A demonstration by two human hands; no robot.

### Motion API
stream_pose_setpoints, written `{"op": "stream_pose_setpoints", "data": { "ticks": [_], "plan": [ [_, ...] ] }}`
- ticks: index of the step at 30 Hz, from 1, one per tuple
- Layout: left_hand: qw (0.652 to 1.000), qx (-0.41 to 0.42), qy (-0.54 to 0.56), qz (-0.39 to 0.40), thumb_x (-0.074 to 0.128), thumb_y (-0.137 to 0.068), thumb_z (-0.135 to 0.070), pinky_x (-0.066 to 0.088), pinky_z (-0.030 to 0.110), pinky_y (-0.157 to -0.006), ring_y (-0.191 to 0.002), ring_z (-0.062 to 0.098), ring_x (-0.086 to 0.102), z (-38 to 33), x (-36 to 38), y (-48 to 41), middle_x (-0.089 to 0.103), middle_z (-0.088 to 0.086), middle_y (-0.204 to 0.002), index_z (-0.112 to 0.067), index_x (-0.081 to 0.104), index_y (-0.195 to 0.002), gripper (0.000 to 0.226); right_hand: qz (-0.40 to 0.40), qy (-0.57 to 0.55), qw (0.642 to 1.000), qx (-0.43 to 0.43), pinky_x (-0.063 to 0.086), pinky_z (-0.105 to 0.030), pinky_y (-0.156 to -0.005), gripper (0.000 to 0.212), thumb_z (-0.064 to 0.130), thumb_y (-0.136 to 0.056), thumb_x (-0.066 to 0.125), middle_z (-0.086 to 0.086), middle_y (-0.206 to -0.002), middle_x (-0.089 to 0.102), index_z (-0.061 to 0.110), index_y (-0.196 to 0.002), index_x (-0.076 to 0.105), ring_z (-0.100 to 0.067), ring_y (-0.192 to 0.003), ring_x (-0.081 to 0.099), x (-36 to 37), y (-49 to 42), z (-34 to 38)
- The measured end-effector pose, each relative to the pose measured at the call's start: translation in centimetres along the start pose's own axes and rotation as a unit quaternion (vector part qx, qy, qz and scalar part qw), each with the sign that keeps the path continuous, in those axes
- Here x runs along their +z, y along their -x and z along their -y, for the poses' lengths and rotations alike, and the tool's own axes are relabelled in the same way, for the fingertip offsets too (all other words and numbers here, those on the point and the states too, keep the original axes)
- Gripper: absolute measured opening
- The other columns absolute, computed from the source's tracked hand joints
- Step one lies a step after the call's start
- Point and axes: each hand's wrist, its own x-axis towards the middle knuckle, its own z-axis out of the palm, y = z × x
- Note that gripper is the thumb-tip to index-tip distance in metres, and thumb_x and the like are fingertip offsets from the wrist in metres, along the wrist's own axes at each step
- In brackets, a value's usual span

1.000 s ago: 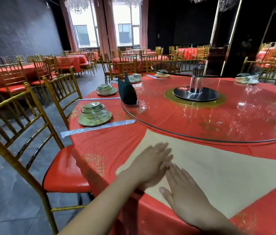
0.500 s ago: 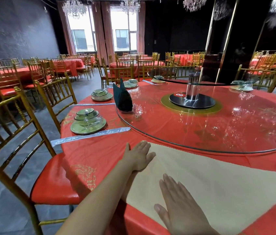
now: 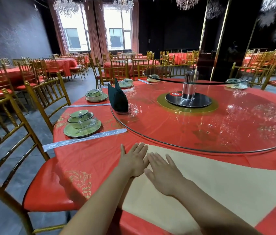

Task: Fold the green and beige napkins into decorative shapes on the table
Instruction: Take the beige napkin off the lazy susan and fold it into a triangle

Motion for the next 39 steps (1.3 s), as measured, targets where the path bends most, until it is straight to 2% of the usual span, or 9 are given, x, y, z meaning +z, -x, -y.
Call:
{"op": "stream_pose_setpoints", "data": {
  "ticks": [5, 9, 12, 17, 23, 25, 28, 33, 39],
  "plan": [
    [1.000, -0.008, 0.018, -0.003, 0.013, -0.098, -0.049, -0.015, 0.061, -0.107, -0.145, 0.012, -0.003, -0.2, 0.1, -0.2, 0.000, -0.007, -0.158, -0.025, 0.009, -0.149, 0.057, 0.001, 0.014, 1.000, -0.007, -0.025, -0.032, -0.110, 0.123, 0.071, -0.044, -0.037, 0.002, -0.156, -0.015, 0.013, -0.148, -0.008, -0.008, -0.141, -0.019, 1.1, 3.7, -0.4],
    [1.000, -0.011, 0.018, -0.002, 0.013, -0.097, -0.052, -0.017, 0.061, -0.106, -0.145, 0.012, -0.003, -0.3, 0.1, -0.1, 0.000, -0.007, -0.158, -0.025, 0.009, -0.149, 0.059, -0.058, 0.020, 0.998, -0.003, 0.001, -0.036, -0.111, 0.075, 0.057, -0.093, -0.002, -0.001, -0.138, 0.049, 0.013, -0.144, 0.030, -0.008, -0.141, 0.021, 2.4, 8.6, -1.8],
    [1.000, -0.013, 0.023, -0.002, 0.013, -0.097, -0.053, -0.018, 0.060, -0.106, -0.145, 0.012, -0.003, -0.3, 0.0, -0.1, 0.000, -0.007, -0.158, -0.025, 0.009, -0.149, 0.059, -0.112, 0.047, 0.991, -0.053, 0.015, -0.040, -0.109, 0.070, 0.057, -0.095, 0.012, -0.001, -0.150, 0.032, 0.012, -0.149, 0.005, -0.009, -0.144, 0.001, 4.1, 12.0, -3.2],
    [1.000, -0.011, 0.027, 0.003, 0.014, -0.097, -0.052, -0.015, 0.060, -0.108, -0.145, 0.012, -0.002, -0.3, -0.1, 0.2, 0.000, -0.007, -0.158, -0.026, 0.009, -0.149, 0.058, -0.178, 0.092, 0.978, -0.049, 0.014, -0.041, -0.108, 0.072, 0.058, -0.095, 0.013, -0.001, -0.156, 0.016, 0.011, -0.148, 0.001, -0.011, -0.144, -0.005, 4.1, 13.2, -3.5],
    [0.998, 0.035, 0.016, -0.045, 0.017, -0.098, -0.048, -0.015, 0.059, -0.110, -0.144, 0.015, -0.013, -3.2, -2.2, 3.4, -0.011, -0.001, -0.157, -0.023, 0.001, -0.149, 0.059, -0.169, 0.110, 0.979, -0.009, 0.012, -0.037, -0.107, 0.063, 0.053, -0.094, 0.006, 0.000, -0.124, 0.062, 0.013, -0.125, 0.044, -0.009, -0.143, -0.009, 4.1, 13.0, -3.4],
    [0.992, 0.092, -0.037, -0.082, 0.006, -0.096, -0.050, -0.001, 0.058, -0.112, -0.145, 0.016, 0.000, -5.9, -1.2, 6.7, 0.006, 0.001, -0.158, -0.019, 0.019, -0.148, 0.061, -0.167, 0.110, 0.980, -0.011, 0.013, -0.036, -0.106, 0.063, 0.053, -0.095, 0.006, 0.000, -0.125, 0.062, 0.013, -0.125, 0.044, -0.009, -0.143, -0.008, 4.0, 13.0, -3.2],
    [0.995, 0.065, -0.010, -0.078, -0.007, -0.095, -0.051, 0.045, 0.050, -0.096, -0.125, 0.013, 0.050, -7.8, 1.8, 10.3, 0.055, 0.001, -0.134, -0.021, 0.060, -0.123, 0.079, -0.165, 0.110, 0.980, -0.016, 0.013, -0.035, -0.106, 0.063, 0.053, -0.095, 0.006, -0.002, -0.125, 0.061, 0.012, -0.125, 0.043, -0.008, -0.143, -0.008, 3.9, 13.2, -3.3],
    [0.998, 0.015, 0.045, -0.049, -0.028, -0.052, -0.080, -0.005, 0.048, -0.115, -0.145, 0.011, -0.003, -4.6, 2.1, 11.4, 0.000, -0.001, -0.158, -0.022, 0.009, -0.149, 0.119, -0.183, 0.140, 0.973, -0.022, 0.012, -0.034, -0.106, 0.060, 0.052, -0.096, 0.010, -0.003, -0.126, 0.061, 0.012, -0.126, 0.043, -0.009, -0.144, -0.007, 3.9, 13.3, -3.4],
    [0.997, -0.063, 0.040, -0.027, -0.024, -0.038, -0.090, -0.012, 0.054, -0.112, -0.145, 0.010, -0.005, -0.1, 1.4, 11.7, -0.005, -0.004, -0.158, -0.029, 0.004, -0.149, 0.130, -0.181, 0.144, 0.973, -0.012, 0.015, -0.035, -0.103, 0.058, 0.053, -0.095, 0.012, 0.000, -0.126, 0.061, 0.015, -0.126, 0.044, -0.009, -0.144, -0.006, 3.8, 13.4, -3.3]
  ]
}}
